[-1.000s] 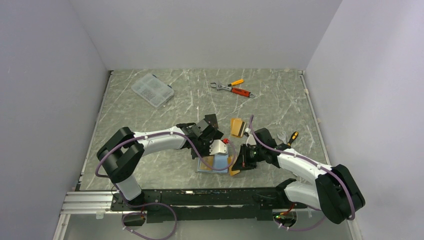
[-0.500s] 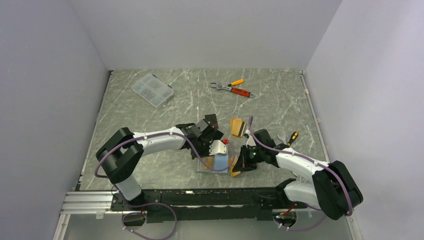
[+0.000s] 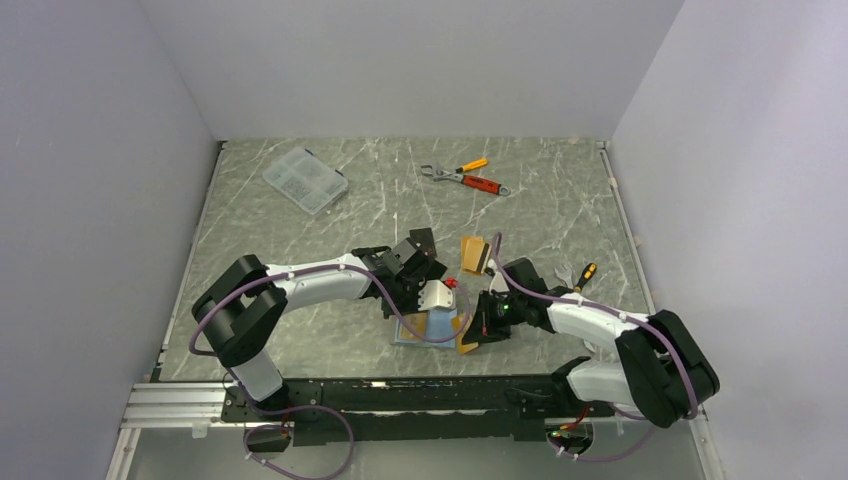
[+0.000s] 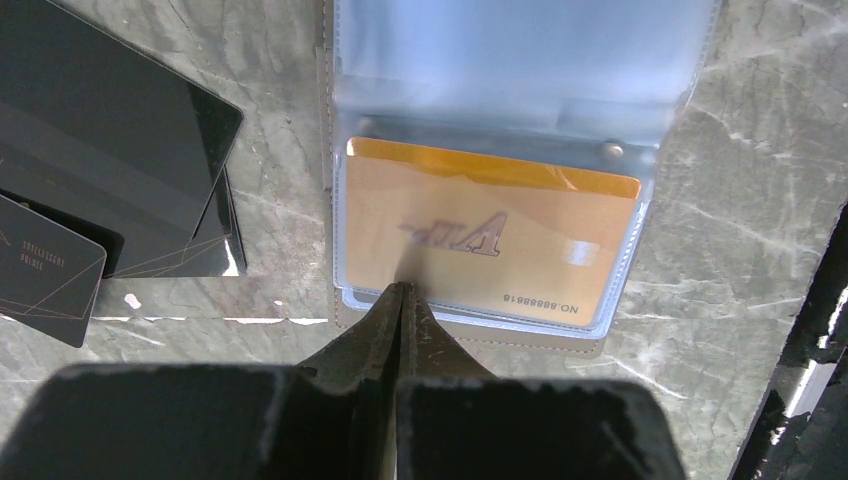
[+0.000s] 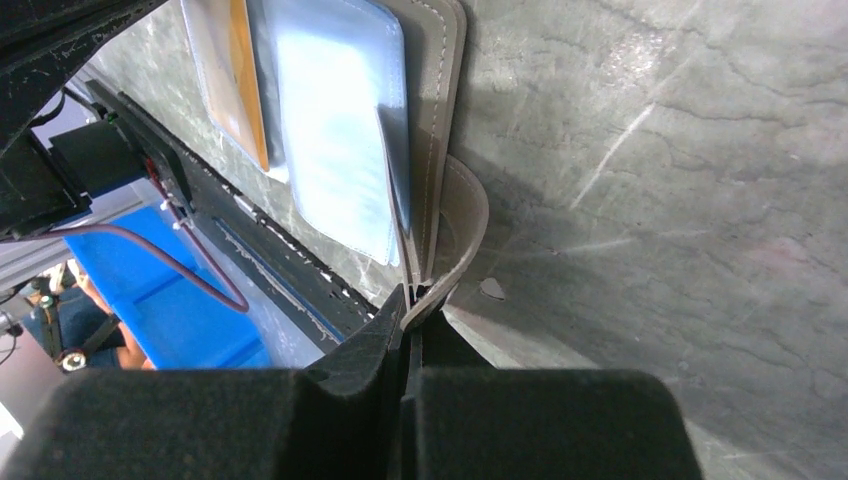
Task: Put the credit cards into the card holder
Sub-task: Turn over the card slot in the card holder, then insert the credit card into the card holder.
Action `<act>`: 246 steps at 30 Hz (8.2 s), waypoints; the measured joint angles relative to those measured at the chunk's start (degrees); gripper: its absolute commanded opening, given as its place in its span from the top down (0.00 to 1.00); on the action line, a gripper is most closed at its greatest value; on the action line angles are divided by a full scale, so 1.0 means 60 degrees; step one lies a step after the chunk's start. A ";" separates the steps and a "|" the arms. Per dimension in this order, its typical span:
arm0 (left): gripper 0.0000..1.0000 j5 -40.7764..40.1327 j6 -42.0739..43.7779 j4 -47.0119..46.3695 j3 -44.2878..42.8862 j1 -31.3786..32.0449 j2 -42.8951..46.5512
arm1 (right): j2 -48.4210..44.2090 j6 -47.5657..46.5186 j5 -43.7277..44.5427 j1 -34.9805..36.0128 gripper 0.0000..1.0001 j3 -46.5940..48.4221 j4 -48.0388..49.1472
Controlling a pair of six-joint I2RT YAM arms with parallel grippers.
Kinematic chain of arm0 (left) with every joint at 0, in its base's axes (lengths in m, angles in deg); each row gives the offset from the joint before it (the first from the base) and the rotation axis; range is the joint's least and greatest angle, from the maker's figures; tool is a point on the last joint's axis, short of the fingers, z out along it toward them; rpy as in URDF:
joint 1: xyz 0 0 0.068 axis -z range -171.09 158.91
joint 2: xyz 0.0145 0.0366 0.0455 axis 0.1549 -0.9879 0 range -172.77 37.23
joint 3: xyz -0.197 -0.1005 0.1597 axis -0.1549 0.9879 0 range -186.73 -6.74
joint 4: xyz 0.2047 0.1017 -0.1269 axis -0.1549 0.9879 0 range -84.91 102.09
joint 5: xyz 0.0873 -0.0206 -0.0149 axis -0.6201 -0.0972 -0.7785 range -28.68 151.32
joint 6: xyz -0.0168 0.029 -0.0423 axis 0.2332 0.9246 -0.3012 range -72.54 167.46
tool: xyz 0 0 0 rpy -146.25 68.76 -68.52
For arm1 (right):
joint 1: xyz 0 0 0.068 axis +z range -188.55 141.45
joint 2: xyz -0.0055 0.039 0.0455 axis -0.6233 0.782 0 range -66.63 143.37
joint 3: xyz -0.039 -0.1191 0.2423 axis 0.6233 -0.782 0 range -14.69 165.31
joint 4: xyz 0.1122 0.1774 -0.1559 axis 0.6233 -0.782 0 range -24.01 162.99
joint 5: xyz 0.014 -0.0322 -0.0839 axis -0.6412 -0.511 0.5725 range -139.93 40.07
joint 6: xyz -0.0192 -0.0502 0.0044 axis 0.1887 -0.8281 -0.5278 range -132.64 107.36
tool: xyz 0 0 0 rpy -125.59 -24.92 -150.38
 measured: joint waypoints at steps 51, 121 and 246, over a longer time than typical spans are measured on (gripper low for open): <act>0.94 0.1246 0.0084 0.0004 -0.1242 0.1727 -0.0608 | 0.1566 0.0433 -0.1064 0.0262 1.00 0.0226 0.1348; 0.88 0.0608 0.0175 0.1443 -0.1803 0.0295 0.0076 | 0.1140 0.0433 -0.1344 0.0149 1.00 -0.0062 0.1435; 0.88 0.0280 0.1854 0.0047 0.1366 0.0186 0.1290 | 0.4557 0.1144 -0.1559 0.1147 0.70 0.2186 0.3457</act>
